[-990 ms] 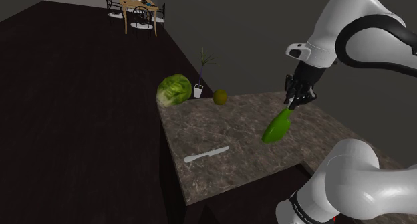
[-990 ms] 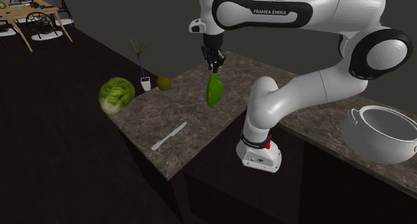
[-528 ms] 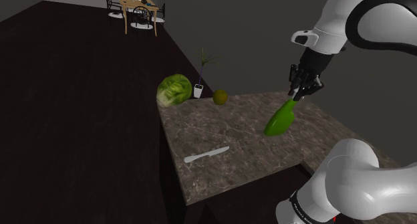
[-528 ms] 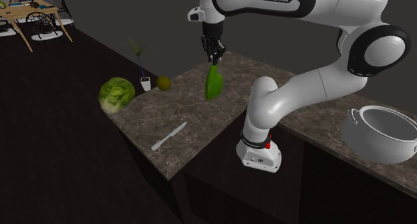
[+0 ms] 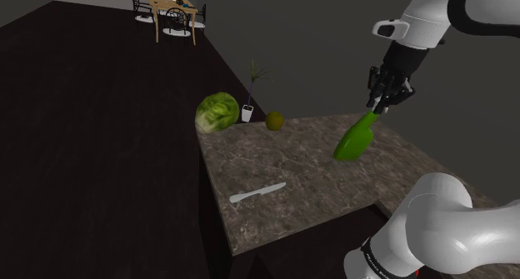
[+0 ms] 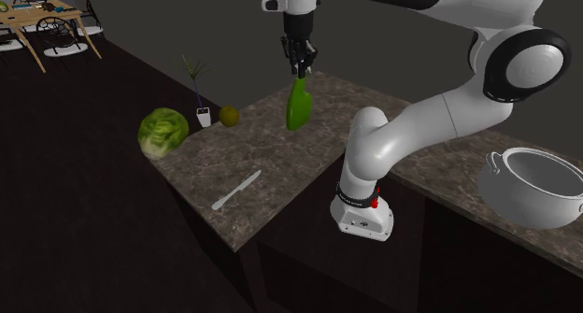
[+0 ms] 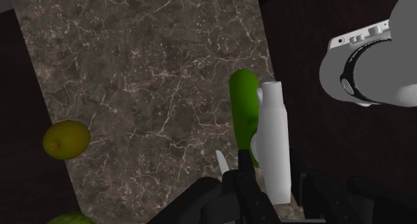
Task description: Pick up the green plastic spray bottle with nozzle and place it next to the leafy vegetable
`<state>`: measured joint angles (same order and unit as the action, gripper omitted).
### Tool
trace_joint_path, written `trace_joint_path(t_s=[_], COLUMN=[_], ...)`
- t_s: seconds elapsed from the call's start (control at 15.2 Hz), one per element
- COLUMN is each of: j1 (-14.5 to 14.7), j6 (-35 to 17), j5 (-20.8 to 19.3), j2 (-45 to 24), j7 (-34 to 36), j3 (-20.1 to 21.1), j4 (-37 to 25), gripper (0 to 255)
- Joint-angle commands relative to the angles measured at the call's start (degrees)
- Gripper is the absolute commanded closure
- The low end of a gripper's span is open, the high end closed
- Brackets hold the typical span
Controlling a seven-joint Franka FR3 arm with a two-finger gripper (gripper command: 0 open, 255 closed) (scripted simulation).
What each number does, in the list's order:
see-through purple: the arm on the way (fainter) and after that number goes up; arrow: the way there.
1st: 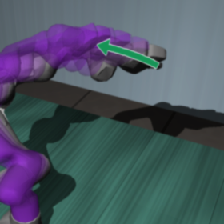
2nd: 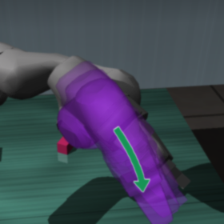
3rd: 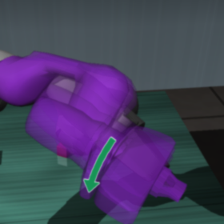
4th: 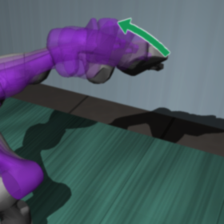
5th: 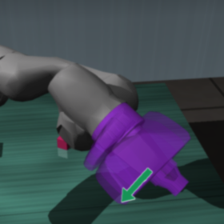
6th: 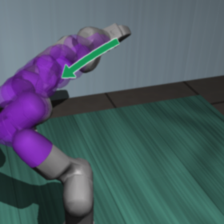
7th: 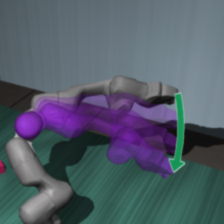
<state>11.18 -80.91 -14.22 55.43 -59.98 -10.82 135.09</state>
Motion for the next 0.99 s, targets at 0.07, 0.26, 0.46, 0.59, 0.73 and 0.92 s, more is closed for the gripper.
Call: trace_joint_path(t_s=[0.07, 0.26, 0.46, 0.59, 0.73, 0.92], j1=[0.2, 0.3, 0.4, 0.5, 0.5, 0.6], j6=[2.0, 3.8, 5.7, 6.9, 8.1, 10.0], j5=[0.4, 0.6, 0.8, 1.0, 1.1, 1.3], j2=[-1.4, -2.5, -3.8, -4.7, -5.6, -7.0], j7=[-0.2, -0.5, -0.8, -1.0, -1.2, -1.5], j3=[0.4, 0.6, 0.9, 1.0, 1.1, 1.3], j4=[-3.4, -6.4, -9.5, -11.6, -13.7, -17.0], gripper=[255, 255, 255, 255, 255, 255])
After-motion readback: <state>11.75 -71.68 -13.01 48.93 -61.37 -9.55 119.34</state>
